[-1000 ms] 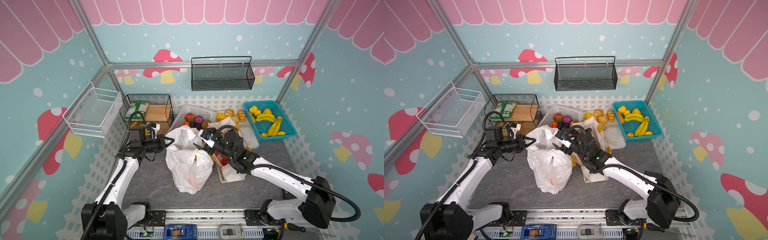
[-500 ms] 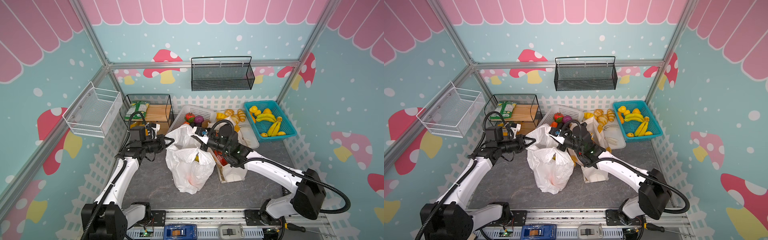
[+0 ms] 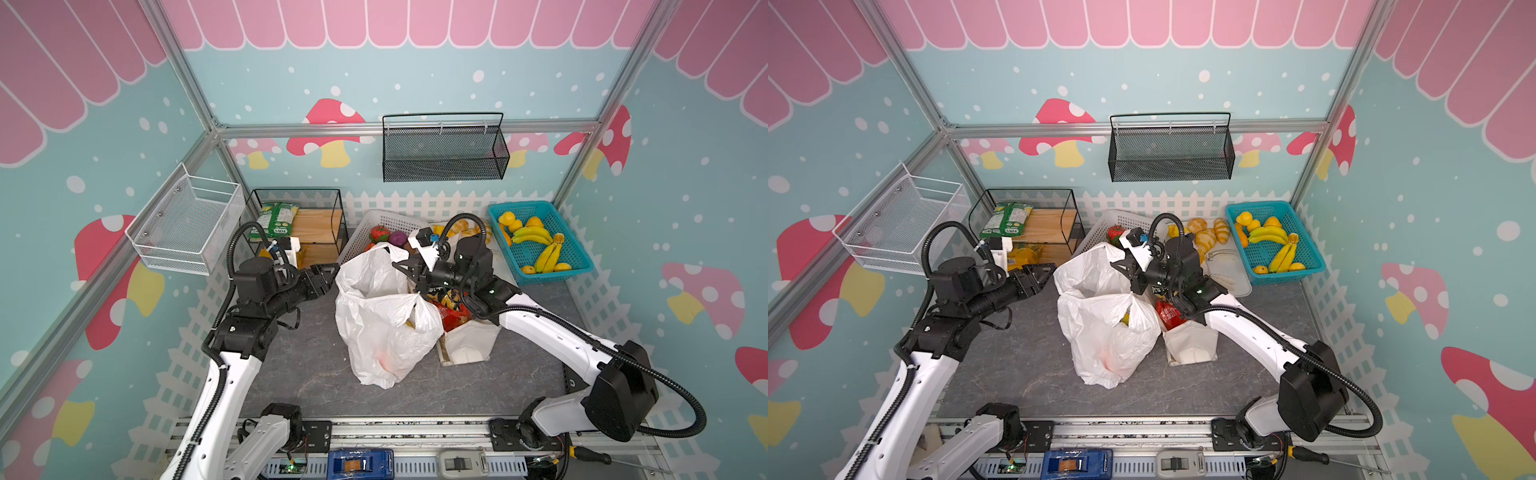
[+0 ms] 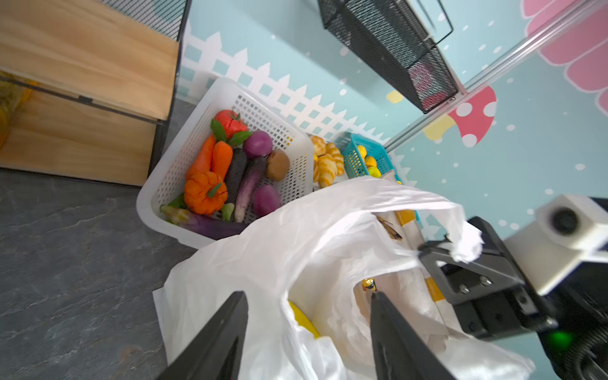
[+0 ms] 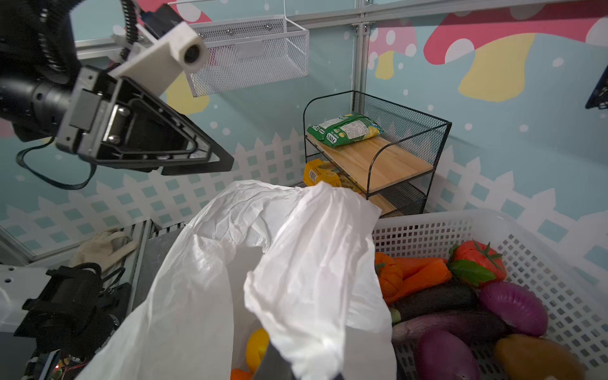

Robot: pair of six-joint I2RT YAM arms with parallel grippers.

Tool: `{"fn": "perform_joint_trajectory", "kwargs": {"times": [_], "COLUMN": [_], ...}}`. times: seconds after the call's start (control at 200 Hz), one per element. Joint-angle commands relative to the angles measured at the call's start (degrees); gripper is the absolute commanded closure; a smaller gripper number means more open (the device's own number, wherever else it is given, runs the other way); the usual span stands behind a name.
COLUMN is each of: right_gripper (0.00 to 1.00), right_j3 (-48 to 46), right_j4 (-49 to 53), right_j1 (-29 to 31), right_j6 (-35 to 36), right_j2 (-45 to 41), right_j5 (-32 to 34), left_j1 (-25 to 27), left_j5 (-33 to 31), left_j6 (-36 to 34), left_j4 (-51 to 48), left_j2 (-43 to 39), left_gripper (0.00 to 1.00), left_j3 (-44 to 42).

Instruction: Place the mixed food into the grocery bags and tie them

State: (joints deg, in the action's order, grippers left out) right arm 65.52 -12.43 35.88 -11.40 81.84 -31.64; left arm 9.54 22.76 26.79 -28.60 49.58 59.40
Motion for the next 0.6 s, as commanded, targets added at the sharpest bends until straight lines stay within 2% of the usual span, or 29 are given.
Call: {"fn": "perform_joint_trajectory", "kwargs": {"times": [0.0, 0.17, 0.275, 0.385, 0.595], "right_gripper": [0.98, 0.98, 0.98, 0.98, 0.98], "right_j3": [1.4, 2.7, 3.5, 3.8, 3.2], "right_j4": [0.2, 0.2, 0.4, 0.3, 0.3], "right_j1": [-1.3, -3.0, -3.3, -3.4, -3.6], "right_j6": [-5.1, -6.3, -6.4, -6.4, -6.1], "right_j2": [1.3, 3.1, 4.0, 4.6, 4.7], "right_j5": [-4.0, -6.6, -7.4, -8.0, -7.7], "left_j1": [9.6, 33.5, 44.6, 49.4, 51.1], "left_j5": [-13.5, -25.6, -34.8, -43.2, -45.9], "left_j6": [-8.4, -17.5, -22.9, -26.4, -26.8], "left_j4": [-5.1, -7.3, -9.1, -10.1, -7.4], "left_j2": [-2.4, 0.0, 4.6, 10.0, 17.4], "left_gripper": [0.38, 0.38, 0.34, 0.31, 0.3], "left_j3": [3.3, 7.3, 10.4, 13.3, 15.9]}}
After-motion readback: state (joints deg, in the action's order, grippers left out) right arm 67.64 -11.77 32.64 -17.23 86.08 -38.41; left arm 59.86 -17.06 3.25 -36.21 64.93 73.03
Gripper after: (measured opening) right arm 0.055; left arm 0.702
